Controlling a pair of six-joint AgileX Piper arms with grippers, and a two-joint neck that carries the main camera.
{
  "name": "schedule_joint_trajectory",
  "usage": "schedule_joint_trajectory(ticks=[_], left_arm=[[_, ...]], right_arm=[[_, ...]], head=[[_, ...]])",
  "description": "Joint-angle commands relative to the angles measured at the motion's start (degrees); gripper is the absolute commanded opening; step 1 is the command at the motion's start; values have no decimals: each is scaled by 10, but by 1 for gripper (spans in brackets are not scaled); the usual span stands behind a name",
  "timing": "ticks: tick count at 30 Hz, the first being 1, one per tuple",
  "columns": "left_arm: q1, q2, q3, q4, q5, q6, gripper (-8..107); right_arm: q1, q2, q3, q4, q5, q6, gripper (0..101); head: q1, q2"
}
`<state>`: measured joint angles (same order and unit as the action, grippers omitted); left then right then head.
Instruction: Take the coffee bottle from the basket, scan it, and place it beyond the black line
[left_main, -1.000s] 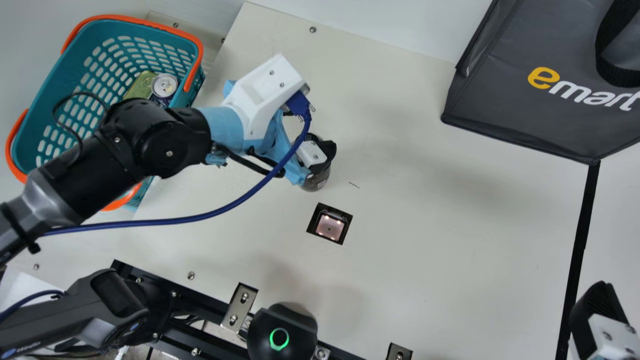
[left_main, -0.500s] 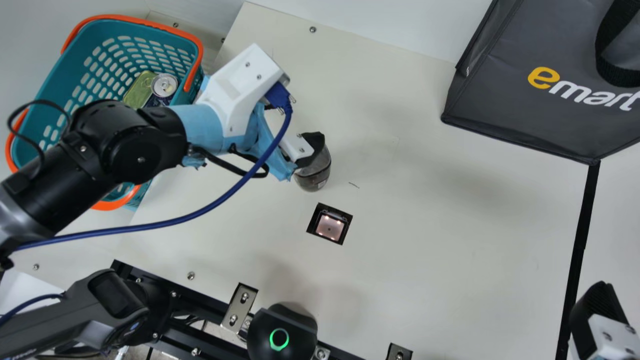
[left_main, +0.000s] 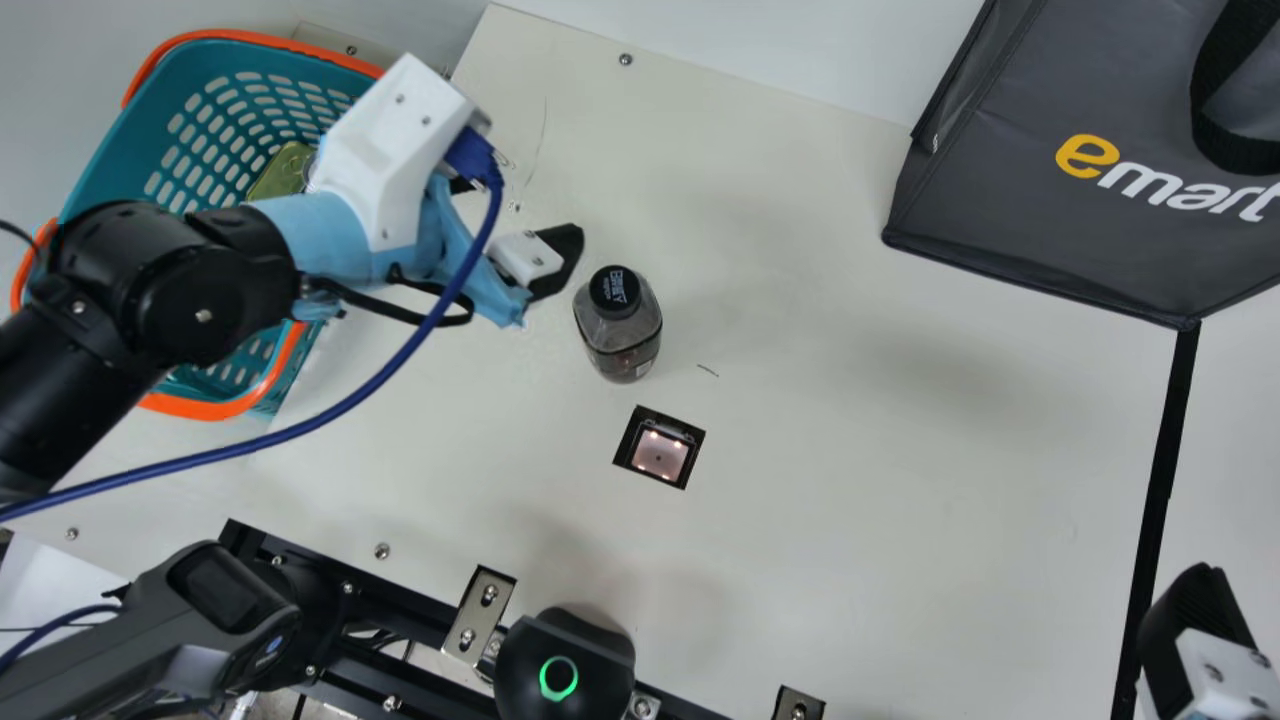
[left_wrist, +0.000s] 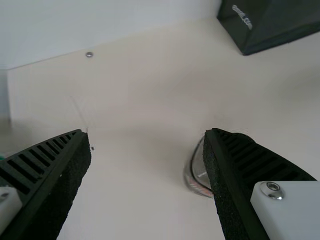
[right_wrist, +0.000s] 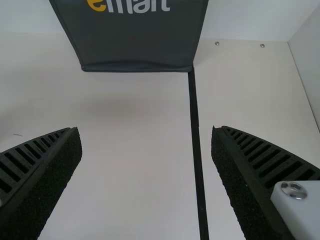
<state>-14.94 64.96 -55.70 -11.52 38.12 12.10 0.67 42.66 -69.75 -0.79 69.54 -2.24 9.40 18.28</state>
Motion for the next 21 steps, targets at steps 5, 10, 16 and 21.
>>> schedule_joint_trajectory(ticks=[5, 10, 16, 21], left_arm=[[32, -21, 17, 9, -15, -3, 90], [52, -40, 33, 24, -42, -4, 90], [66, -56, 50, 34, -72, -1, 90], [70, -65, 62, 33, -85, 7, 90]], right_arm=[[0, 0, 0, 0, 0, 0, 91], [0, 0, 0, 0, 0, 0, 91], [0, 0, 0, 0, 0, 0, 91], [0, 0, 0, 0, 0, 0, 91]], head=[[-15, 1], [-15, 1], [-15, 1], [-15, -52]])
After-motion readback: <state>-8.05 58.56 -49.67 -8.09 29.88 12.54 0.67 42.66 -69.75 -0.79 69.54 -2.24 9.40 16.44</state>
